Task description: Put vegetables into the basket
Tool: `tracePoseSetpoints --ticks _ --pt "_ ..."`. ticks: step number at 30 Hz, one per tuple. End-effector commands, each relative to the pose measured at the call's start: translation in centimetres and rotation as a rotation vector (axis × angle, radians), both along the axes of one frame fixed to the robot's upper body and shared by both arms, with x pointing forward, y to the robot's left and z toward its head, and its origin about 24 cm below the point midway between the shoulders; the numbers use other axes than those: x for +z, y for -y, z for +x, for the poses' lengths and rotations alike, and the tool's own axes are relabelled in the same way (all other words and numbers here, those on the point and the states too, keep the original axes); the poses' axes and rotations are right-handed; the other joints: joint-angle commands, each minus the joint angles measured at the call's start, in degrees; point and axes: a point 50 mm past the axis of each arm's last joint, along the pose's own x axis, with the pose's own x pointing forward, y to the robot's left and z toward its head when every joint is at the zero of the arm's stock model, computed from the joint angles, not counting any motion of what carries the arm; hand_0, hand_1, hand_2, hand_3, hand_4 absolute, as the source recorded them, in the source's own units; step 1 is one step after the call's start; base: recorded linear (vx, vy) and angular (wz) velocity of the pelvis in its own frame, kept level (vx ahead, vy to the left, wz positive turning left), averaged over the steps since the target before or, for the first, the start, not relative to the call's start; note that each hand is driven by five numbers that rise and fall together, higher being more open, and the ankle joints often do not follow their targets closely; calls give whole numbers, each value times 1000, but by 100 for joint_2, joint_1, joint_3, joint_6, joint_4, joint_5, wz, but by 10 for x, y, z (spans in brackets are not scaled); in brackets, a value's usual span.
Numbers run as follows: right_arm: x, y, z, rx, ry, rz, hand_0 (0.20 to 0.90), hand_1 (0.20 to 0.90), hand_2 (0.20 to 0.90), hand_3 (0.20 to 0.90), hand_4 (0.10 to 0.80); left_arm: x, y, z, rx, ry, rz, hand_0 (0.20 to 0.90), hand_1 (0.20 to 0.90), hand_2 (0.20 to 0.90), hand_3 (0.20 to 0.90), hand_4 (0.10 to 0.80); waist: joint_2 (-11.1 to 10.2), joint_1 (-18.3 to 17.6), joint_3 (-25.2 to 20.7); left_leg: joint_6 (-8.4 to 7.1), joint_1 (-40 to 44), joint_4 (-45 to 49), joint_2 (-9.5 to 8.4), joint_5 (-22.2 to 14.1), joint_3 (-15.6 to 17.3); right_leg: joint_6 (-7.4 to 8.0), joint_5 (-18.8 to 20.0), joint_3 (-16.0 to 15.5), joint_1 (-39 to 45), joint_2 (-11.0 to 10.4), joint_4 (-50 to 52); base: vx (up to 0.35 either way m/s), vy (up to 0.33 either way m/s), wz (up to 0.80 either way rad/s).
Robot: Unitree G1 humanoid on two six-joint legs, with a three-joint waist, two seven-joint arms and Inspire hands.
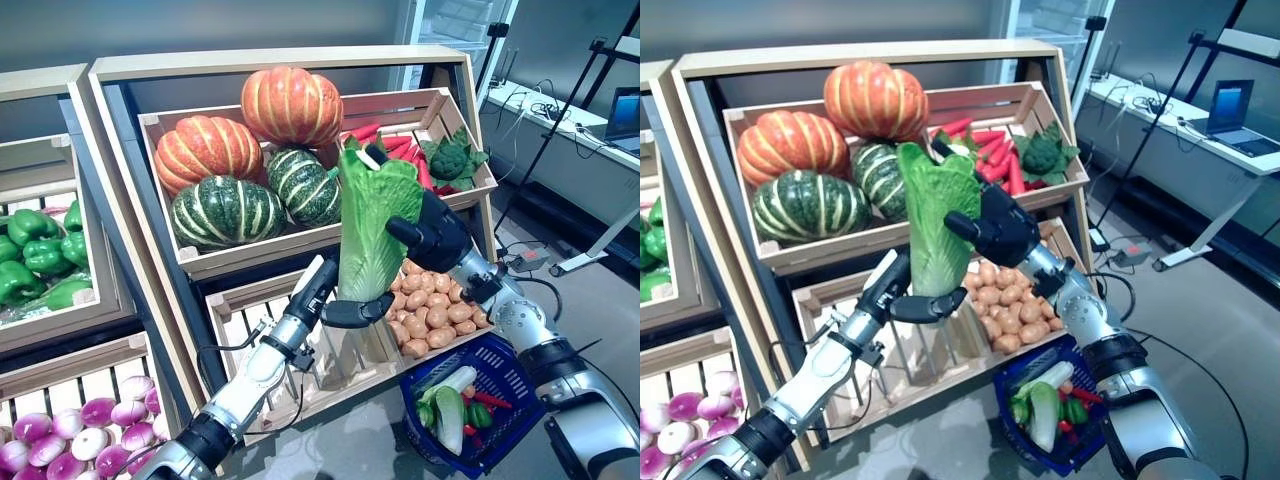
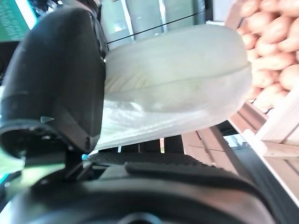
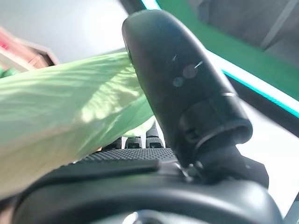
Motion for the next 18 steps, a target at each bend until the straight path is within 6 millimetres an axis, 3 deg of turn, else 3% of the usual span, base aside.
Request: tracePoseSetpoints --ticks 1,7,12,13,14,16,18 --pt "130 -37 -14 253 524 354 900 900 900 900 800 14 44 1 -243 89 89 300 300 300 300 400 -195 106 -420 152 1 6 -130 -621 64 -147 -146 -53 62 -76 9 0 0 0" --pt "113 -38 -4 264 426 187 900 900 900 900 800 13 40 1 -247 82 92 300 300 300 300 400 -226 128 -453 148 -45 6 -138 -602 19 -144 -140 -55 42 -84 9 9 -1 3" --pt "71 -34 11 229 230 -87 900 900 900 900 800 17 35 3 -230 97 96 300 300 300 300 400 -259 117 -447 138 -67 6 -123 -581 25 -144 -121 -39 21 -84 9 0 0 0" --pt "58 -29 14 227 185 -173 900 900 900 900 800 17 33 4 -223 100 97 300 300 300 300 400 -274 105 -443 133 -70 6 -120 -569 30 -145 -108 -28 11 -82 9 0 0 0" --pt "32 -15 15 239 123 -327 900 900 900 900 800 18 28 5 -207 105 103 300 300 300 300 400 -302 81 -438 116 -65 6 -97 -564 56 -143 -100 -6 3 -75 9 0 0 0" --pt "22 -7 15 249 98 -403 900 900 900 900 800 18 26 6 -198 109 108 300 300 300 300 400 -324 51 -437 115 -93 6 -95 -539 63 -143 -78 0 -31 -80 9 0 0 0" --pt "7 7 14 217 69 -591 900 900 900 900 800 17 20 7 -185 115 121 300 300 300 300 400 -374 16 -427 95 -104 6 -77 -516 83 -145 -61 22 -54 -78 9 0 0 0"
